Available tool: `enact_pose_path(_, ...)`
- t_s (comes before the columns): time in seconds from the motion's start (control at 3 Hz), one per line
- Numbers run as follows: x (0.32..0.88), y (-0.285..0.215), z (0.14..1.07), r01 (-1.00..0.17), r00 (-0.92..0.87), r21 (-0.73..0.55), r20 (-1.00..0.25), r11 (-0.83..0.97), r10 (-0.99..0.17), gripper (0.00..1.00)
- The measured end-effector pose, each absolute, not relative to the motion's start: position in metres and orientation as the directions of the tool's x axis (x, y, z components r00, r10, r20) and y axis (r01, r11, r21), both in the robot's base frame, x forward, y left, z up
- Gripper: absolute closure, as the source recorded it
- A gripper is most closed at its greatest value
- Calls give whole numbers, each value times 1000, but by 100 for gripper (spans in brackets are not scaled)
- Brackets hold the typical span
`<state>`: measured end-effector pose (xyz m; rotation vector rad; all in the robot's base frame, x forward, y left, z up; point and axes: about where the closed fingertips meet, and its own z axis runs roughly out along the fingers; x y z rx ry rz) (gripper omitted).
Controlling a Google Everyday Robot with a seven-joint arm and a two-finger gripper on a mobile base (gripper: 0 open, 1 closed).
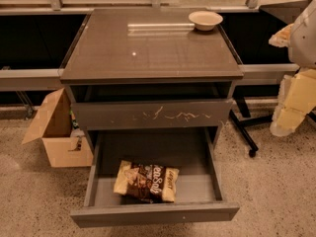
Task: Pick brown chip bag from middle drawer and place on counter
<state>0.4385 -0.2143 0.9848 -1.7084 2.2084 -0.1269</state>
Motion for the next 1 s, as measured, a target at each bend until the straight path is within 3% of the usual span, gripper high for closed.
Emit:
enact_pose_path(0.67,443,-204,968,-930,-191,-260,-261,260,-946,0)
enact_pose_path(1.0,452,-167,909,-963,-95,-194,-399,186,-912,0)
